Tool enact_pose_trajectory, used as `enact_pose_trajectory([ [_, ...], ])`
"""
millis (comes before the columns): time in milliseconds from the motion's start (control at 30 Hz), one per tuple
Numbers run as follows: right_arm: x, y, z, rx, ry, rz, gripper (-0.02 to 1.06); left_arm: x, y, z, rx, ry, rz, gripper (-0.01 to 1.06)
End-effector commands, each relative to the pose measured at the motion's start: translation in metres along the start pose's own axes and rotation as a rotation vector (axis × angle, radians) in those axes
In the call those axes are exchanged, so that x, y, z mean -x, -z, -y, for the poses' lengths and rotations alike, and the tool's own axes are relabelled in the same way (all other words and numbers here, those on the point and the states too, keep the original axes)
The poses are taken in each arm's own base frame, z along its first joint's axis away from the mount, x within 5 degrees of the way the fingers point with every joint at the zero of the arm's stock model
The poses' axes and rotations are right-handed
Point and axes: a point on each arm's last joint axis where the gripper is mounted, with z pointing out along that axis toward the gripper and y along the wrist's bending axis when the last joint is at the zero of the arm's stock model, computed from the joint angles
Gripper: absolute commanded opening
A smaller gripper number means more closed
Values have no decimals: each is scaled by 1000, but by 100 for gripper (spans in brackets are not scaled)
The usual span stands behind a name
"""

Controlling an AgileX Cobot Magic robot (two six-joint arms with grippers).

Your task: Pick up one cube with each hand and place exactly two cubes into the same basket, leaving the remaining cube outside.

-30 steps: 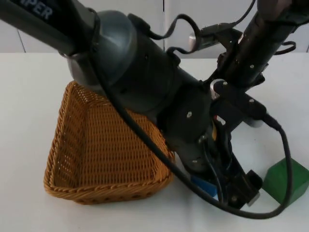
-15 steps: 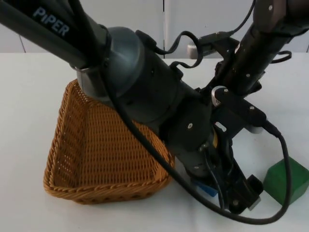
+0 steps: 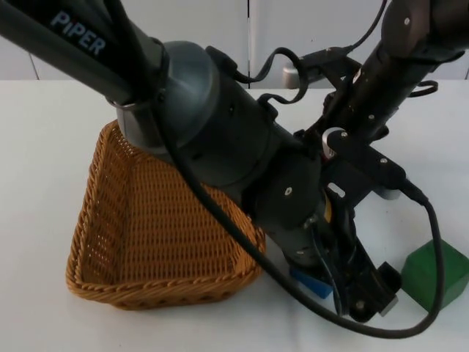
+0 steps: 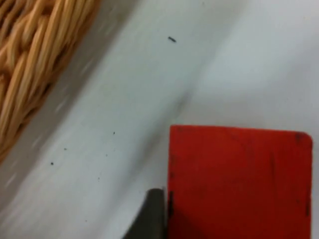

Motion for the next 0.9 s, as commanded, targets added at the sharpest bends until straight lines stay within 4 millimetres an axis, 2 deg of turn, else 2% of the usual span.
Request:
enact_pose_trajectory([
  [0,4,2,-1,-5,9,26,76,3,0,-1,0,12,20,102],
  [67,5,2,-2,-1,0,32,65,3,0,-1,0,12,20,102],
  [133,5,2,-2,0,-1,32,62,3,0,-1,0,12,20,102],
  [233,5,2,-2,2,-6,35,36,2,-1,-1,1,12,14,98],
  [267,5,2,-2,2,-6,35,36,2,-1,-1,1,12,14,98],
  [367,5,3,-2,4,-5,30,10,2,-1,-1,1,12,12,75],
  [400,6,5,-2,3,-3,32,1,1,-1,-1,0,19,7,64],
  [433,6,5,-2,3,-3,32,1,1,-1,-1,0,19,7,64],
  [533,12,21,-1,-3,-2,59,0,0,-1,0,-2,32,-9,26],
  [600,18,41,2,-25,17,88,0,0,3,-1,-2,34,-22,0],
  [633,18,41,2,-25,17,88,0,0,3,-1,-2,34,-22,0],
  [800,30,87,4,-62,49,156,0,3,14,-1,-1,40,-46,0],
  [833,30,87,4,-62,49,156,0,3,14,-1,-1,40,-46,0],
  [867,33,103,3,-70,51,185,0,5,20,-1,-3,52,-49,0],
])
